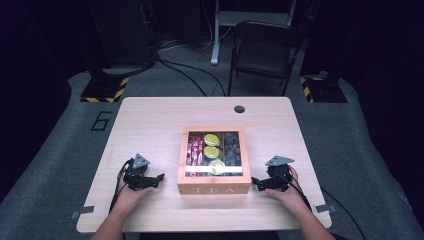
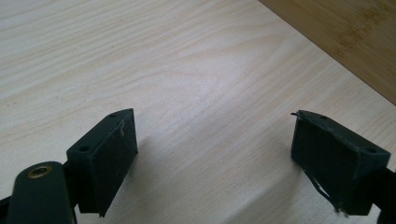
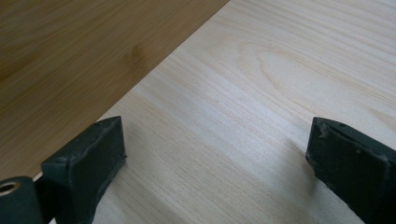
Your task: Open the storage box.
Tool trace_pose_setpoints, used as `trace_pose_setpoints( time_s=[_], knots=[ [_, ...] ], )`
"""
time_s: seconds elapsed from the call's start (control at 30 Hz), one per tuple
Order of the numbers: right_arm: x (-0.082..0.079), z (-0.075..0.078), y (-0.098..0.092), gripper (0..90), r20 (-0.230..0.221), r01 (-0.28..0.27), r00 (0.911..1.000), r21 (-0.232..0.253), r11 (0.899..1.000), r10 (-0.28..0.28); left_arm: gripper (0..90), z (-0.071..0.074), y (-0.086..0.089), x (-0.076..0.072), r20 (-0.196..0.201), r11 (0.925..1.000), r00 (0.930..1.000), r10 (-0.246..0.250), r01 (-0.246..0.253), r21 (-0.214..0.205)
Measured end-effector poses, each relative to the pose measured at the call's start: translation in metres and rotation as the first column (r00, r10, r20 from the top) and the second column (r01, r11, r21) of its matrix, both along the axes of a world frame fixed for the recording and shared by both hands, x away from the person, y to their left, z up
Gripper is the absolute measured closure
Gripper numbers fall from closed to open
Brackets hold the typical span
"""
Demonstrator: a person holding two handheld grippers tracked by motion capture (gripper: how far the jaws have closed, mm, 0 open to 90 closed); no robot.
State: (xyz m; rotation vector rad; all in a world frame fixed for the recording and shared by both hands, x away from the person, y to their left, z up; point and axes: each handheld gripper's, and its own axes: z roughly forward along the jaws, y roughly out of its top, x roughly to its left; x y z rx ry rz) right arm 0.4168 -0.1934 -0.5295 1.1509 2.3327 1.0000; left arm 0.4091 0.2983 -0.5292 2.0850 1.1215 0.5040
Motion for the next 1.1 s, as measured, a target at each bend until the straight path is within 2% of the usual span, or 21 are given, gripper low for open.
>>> trace_pose_setpoints(
  time_s=[0.5,0.7,0.8,0.97,1.1],
  knots=[
    [-0.001,0.0003,-0.0002,4.8,-0.005,0.002,1.0,0.0,1.0,-0.002,14.6,-0.0005,-0.0033,-0.0007,0.003,0.9996,0.9997,0.026,-0.026,-0.008],
    [-0.0026,0.0012,-0.0004,9.5,-0.005,0.014,0.9999,0.011,1.0,-0.014,14.9,-0.0001,-0.0042,-0.0014,0.002,0.9995,0.9995,0.032,-0.032,-0.006],
    [-0.0031,0.004,-0.0003,14.9,-0.017,0.003,0.9998,-0.007,1.0,-0.003,15.4,0.0004,-0.0045,-0.0023,-0.001,0.9996,0.9996,0.029,-0.029,-0.003],
    [-0.0043,0.0062,0.001,18.3,-0.034,0.0,0.9994,-0.01,1.0,0.0,15.9,0.0012,-0.0055,-0.0032,-0.007,0.9995,0.9995,0.031,-0.031,0.0],
    [-0.0037,0.009,-0.0018,25.8,-0.037,-0.002,0.9993,-0.011,1.0,0.001,19.2,0.0033,-0.0048,-0.0025,-0.021,0.9997,0.9995,0.024,-0.024,0.009]
  ],
)
